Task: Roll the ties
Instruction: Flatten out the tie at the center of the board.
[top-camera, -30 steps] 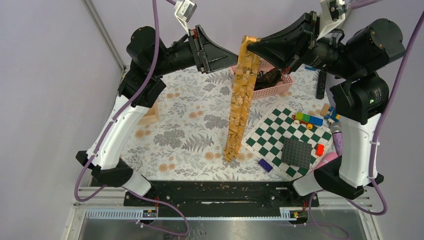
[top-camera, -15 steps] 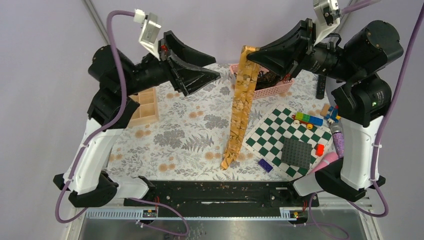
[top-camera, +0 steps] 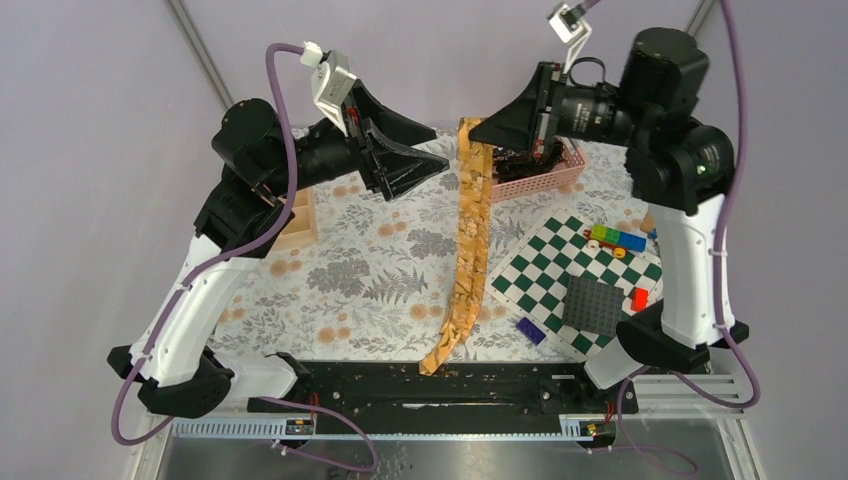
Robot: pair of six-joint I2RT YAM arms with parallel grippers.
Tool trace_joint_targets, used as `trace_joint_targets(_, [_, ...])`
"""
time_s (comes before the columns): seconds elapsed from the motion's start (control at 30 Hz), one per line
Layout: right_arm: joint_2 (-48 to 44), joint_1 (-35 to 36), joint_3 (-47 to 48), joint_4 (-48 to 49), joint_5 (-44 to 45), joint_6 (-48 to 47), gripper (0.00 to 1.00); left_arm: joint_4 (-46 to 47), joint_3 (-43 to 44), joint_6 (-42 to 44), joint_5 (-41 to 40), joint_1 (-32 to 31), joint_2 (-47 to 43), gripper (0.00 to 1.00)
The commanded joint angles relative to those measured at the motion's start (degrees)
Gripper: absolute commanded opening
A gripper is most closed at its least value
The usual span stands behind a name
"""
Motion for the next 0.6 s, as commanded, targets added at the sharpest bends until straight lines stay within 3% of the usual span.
trace_joint_targets(0.0, [2.09, -0.18, 1.51, -11.38, 1.87, 3.18, 0.00, 0.41, -1.28, 3.81, -3.28, 0.32, -3.56, 0.65])
trace_joint_targets(0.23, [2.43, -0.18, 2.06, -21.84, 7.26, -1.62, 0.00, 0.31, -4.18, 4.95, -5.31, 0.63, -4.90, 0.65])
trace_joint_targets(0.47, [1.12, -0.18, 1.96, -19.68, 2.12, -3.50, 0.00, 1.94, -6.73, 4.77, -4.84, 0.61, -5.08, 0.65])
trace_joint_targets(0.57, [0.25, -0.18, 1.89, -17.15, -2.44, -3.50, 0.00, 3.65, -7.57, 4.17, -2.62, 0.67, -5.12, 0.78])
